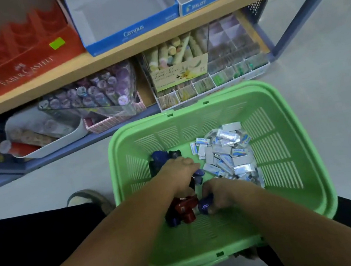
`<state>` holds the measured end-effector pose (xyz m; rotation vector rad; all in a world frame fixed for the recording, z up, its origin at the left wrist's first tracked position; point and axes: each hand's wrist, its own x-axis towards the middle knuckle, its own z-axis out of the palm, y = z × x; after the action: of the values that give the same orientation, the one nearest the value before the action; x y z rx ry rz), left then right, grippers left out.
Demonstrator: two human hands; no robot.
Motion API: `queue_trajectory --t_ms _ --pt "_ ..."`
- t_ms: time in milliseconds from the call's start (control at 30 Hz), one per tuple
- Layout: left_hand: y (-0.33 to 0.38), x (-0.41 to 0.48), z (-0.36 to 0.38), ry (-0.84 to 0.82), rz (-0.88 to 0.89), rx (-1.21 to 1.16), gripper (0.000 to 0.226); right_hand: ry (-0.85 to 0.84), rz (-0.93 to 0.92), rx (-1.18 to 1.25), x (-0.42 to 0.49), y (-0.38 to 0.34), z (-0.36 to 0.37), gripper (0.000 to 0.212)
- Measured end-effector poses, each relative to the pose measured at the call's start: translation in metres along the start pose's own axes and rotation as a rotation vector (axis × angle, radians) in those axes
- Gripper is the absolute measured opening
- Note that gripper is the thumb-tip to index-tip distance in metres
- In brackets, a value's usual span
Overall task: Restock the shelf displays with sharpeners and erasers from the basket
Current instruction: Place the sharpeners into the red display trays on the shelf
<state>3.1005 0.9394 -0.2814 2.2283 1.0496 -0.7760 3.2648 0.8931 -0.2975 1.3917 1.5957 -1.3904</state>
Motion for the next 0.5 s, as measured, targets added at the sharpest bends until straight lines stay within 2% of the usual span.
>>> queue_trajectory --t_ms 133,333,400,500 --pt "0.005 0.005 0.005 -0.017 -0.028 0.001 0.075 -0.02 -0.008 0.005 0.005 0.002 0.004 0.059" --pt "0.001 0.004 0.001 -0.009 -0.038 -0.057 0.044 -0.137 0.002 -0.009 -0.006 0.007 -0.019 0.037" --pt "-0.004 0.004 -0.001 -0.015 -0.037 -0.069 0.043 -0.117 0.016 0.002 -0.015 0.011 -0.031 0.038" --pt "-0.009 0.002 -0.005 -0.072 -0.043 -0.047 0.054 -0.048 0.026 0.149 -0.026 0.013 -0.048 0.033"
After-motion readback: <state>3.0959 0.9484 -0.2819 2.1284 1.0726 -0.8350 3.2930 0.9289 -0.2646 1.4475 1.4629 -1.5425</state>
